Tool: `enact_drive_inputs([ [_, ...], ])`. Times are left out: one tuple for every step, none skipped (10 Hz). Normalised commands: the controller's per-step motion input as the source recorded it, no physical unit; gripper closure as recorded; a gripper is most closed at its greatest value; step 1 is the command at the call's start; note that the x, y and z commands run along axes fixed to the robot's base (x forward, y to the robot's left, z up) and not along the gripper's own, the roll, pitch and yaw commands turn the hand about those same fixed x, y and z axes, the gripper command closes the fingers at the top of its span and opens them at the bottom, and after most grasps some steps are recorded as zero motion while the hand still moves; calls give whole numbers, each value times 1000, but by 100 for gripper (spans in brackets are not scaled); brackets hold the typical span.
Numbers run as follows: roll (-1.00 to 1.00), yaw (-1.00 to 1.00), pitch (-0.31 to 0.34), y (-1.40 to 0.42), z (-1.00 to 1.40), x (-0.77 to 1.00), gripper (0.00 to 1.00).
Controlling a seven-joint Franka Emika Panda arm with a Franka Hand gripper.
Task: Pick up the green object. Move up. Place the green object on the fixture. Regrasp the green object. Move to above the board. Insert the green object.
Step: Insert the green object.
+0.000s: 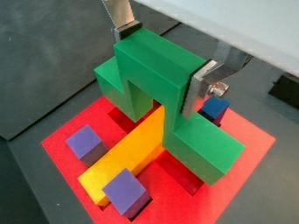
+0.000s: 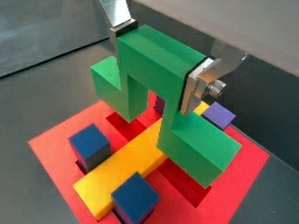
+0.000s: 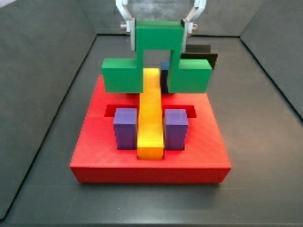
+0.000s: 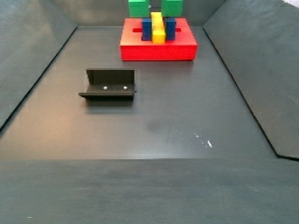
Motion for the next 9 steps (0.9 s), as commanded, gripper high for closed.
enact_drive_inputs([
  [116,294,0,-43,-231,-51,100],
  [181,194,34,-194,-291,29,100],
  [120,14,46,-171,-226,331,100],
  [100,0,44,-120,-131,326,100],
  [63,-17,27,0,-129,109,100],
  [99,0,40,34,-171,-97,100],
  [63,0,19,80,-129,-251,100],
  [16,0,0,29,-74,-269,100],
  [0,0,0,0,0,-309,100],
])
